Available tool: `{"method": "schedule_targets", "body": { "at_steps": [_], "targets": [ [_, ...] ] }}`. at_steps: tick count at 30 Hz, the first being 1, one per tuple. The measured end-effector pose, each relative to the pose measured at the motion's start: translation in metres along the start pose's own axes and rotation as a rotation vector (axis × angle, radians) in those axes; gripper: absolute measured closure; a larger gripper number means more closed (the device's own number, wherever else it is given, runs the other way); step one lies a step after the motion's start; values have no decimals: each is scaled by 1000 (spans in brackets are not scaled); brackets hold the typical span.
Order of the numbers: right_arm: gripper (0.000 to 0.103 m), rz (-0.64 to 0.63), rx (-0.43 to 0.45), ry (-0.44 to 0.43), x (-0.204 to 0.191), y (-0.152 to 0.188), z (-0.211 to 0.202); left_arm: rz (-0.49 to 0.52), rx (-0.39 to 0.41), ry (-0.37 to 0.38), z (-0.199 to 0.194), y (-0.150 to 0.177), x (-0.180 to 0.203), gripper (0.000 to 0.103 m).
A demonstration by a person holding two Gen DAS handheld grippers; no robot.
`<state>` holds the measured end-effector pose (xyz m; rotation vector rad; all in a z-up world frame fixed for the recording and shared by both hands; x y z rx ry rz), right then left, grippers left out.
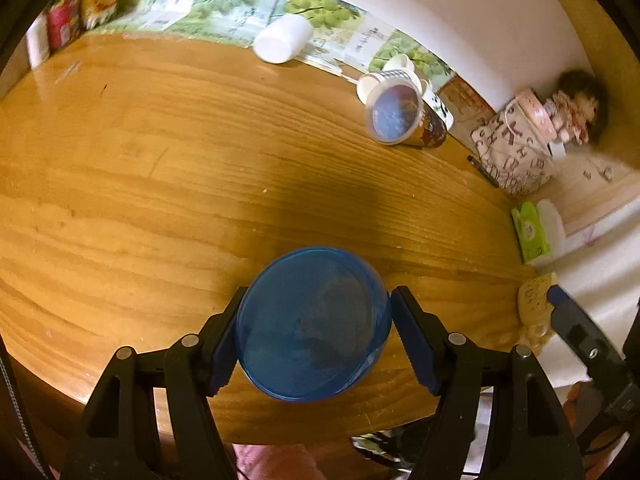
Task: Flip cup upright
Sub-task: 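Lift the blue cup with the left gripper and carry it across the desk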
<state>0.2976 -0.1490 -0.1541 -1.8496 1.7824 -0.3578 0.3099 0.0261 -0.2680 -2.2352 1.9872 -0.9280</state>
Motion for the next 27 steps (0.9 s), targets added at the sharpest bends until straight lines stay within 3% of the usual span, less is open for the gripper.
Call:
{"method": "schedule_targets", "body": {
  "at_steps": [7, 10, 17, 27],
  "targets": [
    [0, -22, -14, -12, -17, 1, 7, -31, 10, -6, -5, -5, -17, 26],
    [0, -31, -22, -17, -21, 1, 11, -50, 2, -16, -4, -7, -26, 21],
    [0, -50, -40, -40, -34, -1, 22, -93, -15, -30, 1, -14, -47, 20],
    [0, -66, -59, -61, -43, -4, 32, -119, -30, -7, 4, -17, -49, 17]
  ]
}}
Point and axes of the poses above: each gripper's, at about its wrist camera, not at the fingertips, and z roughly the way its jaws point, x to its right, y to its underside, the point moved 8 cm from there along z, roughly the way its jaws point, and after that the axes turned 4 degrees about z, right-handed, at the moved point
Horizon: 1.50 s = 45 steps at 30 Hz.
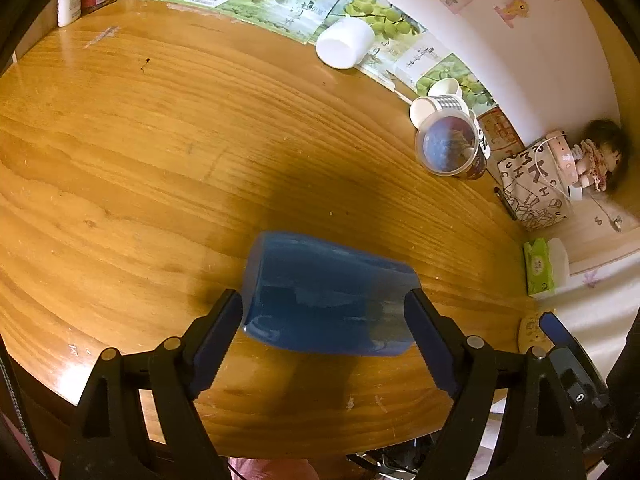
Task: Flip cup upright
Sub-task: 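Lift the blue cup with the left gripper and carry it across the desk, then lower the cup onto the desk on its side and open the left gripper, then reach the right gripper down to the blue cup lying on the desk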
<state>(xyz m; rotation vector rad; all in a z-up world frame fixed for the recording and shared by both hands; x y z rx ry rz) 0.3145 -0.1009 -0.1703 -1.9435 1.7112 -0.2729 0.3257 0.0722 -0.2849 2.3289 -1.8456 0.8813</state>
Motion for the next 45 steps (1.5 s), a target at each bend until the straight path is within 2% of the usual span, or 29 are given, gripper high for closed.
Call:
{"method": "schedule_targets", "body": {
  "at_steps": [16, 22, 33, 40, 45],
  "targets": [
    [0, -8, -5, -29, -3, 2, -13, -3, -11, -29, -16, 18, 10, 17],
    [0, -47, 14, -50, -12, 11, -30, 28, 39, -56, -41, 29, 27, 17],
    [0, -21, -32, -113, -25, 46, -59, 85, 206, -219, -102, 56, 42, 17],
    [0, 38, -17, -130, -27, 56, -78, 124, 320, -356, -149, 76, 46, 17],
    [0, 70, 2, -129, -30, 56, -85, 167, 355, -417, -170, 78, 48, 17]
  ]
}}
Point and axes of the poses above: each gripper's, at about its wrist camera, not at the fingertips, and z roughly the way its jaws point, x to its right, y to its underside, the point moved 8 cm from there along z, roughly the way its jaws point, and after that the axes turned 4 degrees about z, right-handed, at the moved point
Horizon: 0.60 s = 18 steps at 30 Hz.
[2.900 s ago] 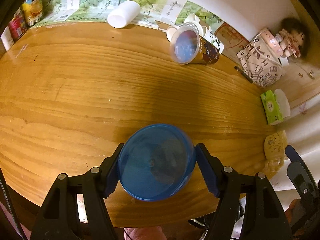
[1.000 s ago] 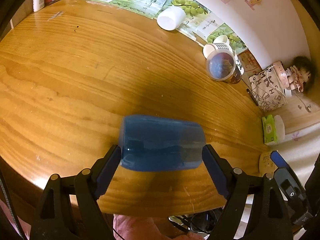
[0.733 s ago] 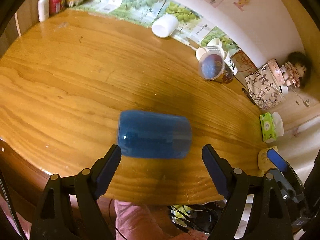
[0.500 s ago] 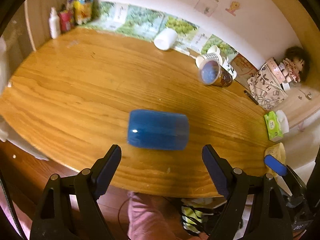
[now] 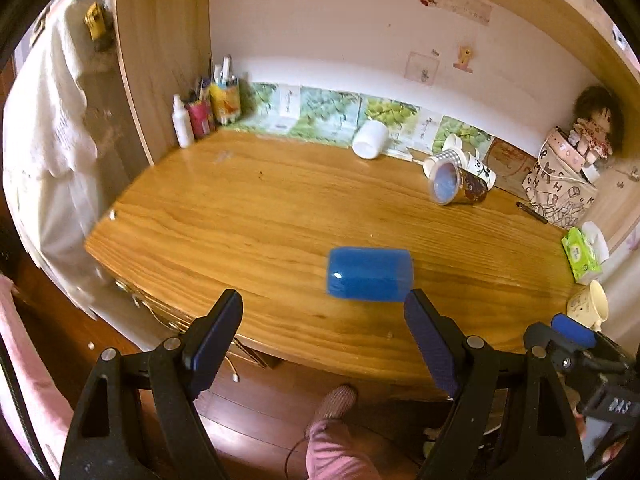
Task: Flip cup upright
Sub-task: 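Reach the right gripper down to the blue cup lying on the desk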
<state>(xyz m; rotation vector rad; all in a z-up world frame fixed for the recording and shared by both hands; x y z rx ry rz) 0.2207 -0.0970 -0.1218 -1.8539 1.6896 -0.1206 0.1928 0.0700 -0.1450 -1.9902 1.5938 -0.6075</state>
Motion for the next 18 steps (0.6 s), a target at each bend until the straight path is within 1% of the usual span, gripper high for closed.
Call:
{"method": "schedule_targets", "body": {
  "at_steps": [2, 6, 9, 12, 18],
  "targets": [
    [0, 22, 1, -4, 0, -2, 0, 23, 19, -6, -7, -6, -3, 17],
    [0, 84, -8, -23, 0, -5, 6, 91, 24, -35, -11, -16, -4, 17],
    [0, 153, -26, -58, 0, -7, 17, 147, 27, -52, -10, -25, -5, 17],
    [0, 197, -43, -63, -1, -7, 28, 188, 20, -57, -5, -33, -8, 17],
    [0, 314, -102, -60, -4, -9, 63, 286, -1, -39, 15, -46, -13, 17]
  ]
}}
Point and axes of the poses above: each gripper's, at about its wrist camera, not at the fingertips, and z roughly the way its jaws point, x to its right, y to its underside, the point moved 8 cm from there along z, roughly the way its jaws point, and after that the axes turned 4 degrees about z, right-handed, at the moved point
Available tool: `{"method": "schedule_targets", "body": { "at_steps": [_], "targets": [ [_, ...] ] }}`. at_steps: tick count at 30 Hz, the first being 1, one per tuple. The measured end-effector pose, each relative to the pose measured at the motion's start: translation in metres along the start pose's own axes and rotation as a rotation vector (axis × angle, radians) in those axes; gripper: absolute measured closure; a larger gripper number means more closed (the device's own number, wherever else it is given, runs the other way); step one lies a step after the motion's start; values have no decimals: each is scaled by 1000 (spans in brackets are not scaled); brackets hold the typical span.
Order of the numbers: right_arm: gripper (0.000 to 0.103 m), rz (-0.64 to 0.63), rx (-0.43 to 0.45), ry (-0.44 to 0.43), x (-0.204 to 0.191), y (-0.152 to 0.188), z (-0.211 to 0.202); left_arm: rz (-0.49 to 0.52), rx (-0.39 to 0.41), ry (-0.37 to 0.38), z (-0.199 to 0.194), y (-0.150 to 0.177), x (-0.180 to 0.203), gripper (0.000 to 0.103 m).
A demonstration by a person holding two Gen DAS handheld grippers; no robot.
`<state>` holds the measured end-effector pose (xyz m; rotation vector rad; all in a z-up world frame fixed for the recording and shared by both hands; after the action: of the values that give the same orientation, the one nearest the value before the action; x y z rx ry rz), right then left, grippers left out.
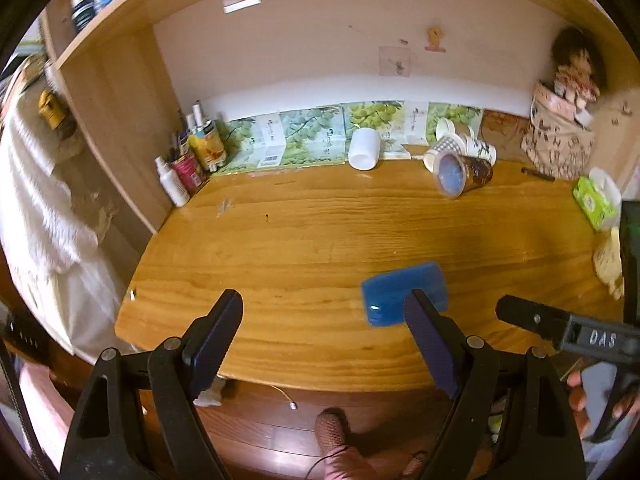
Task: Flip cup upright
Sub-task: 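Reach the right gripper down to the blue cup lying on the desk, then close the right gripper around the blue cup near its rim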
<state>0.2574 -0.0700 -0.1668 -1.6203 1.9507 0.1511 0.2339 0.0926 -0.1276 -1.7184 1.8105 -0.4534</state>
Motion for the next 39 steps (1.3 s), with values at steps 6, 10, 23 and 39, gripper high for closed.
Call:
{"method": "schedule_targets", "body": {
  "at_steps": [6, 10, 23, 39],
  "targets": [
    [0, 79, -13, 57, -4, -5, 31, 116, -29, 26, 29, -7, -12, 17],
    [0, 157, -26, 61, -7, -5, 50, 189, -37, 55, 46, -12, -18, 17],
    [0, 424, -57, 109, -1, -11, 100, 427, -76, 180, 101, -25, -16, 17],
    [0, 742, -92, 59, 15, -14, 128, 566, -110, 286, 147, -35, -20, 17]
  ]
}}
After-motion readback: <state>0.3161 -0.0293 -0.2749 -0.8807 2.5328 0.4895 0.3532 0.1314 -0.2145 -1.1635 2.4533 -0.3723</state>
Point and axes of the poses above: each gripper's, at about its wrist camera, not at the fingertips, and z roughly the way its jaws point, x to its right, y to its underside, the point moved 8 cm from there along z, roughly the way its jaws point, and after that the axes turned 4 degrees about z, right-handed, at the moved point
